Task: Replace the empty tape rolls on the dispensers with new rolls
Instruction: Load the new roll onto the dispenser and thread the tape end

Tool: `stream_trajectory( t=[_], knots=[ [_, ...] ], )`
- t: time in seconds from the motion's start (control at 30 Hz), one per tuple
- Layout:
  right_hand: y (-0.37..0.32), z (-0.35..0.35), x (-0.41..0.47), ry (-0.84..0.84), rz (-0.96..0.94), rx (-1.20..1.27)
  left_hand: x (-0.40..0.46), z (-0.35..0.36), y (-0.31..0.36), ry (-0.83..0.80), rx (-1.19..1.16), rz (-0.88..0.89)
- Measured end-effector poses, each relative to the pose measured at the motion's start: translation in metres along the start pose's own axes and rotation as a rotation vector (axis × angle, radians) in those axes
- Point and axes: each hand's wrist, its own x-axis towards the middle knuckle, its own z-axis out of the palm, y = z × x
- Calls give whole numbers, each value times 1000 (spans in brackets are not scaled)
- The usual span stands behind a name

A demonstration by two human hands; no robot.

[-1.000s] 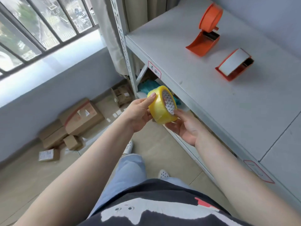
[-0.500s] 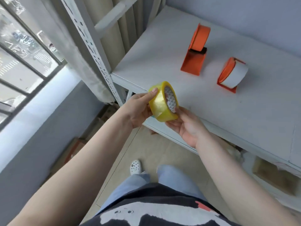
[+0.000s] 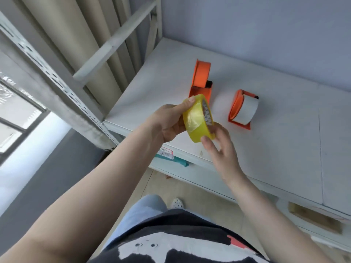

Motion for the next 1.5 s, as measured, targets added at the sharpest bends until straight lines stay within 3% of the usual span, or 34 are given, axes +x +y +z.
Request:
stream_trajectory(
  t=[0.07,0.2,0.37,0.47,0.57,0.63,1.1,1.33,1.5],
  knots=[
    [-2,-4,7,-21,37,-56,6,10,5,-14,18,-6],
    [-7,-15,27,97,1,-84,16,23,14,-33,43,-6],
    [-26,-17,43,175,59,180,30,26,28,-76,85,85],
    [-38,-17,55,232,213,329,40,17,36,46,347,225],
    [-45,-20,74,222,345,332,60,8,46,219,418,360],
    [-52,-20,88,226,383,357,73,8,52,249,447,362],
    [-56,-18,112,378,548,510,121,22,64,157,570,326],
    [-57,-17,112,424,564,450,120,4,62,151,667,453],
    [-61,-6,123,340,571,343,109,-17,44,-7,685,528]
  ],
)
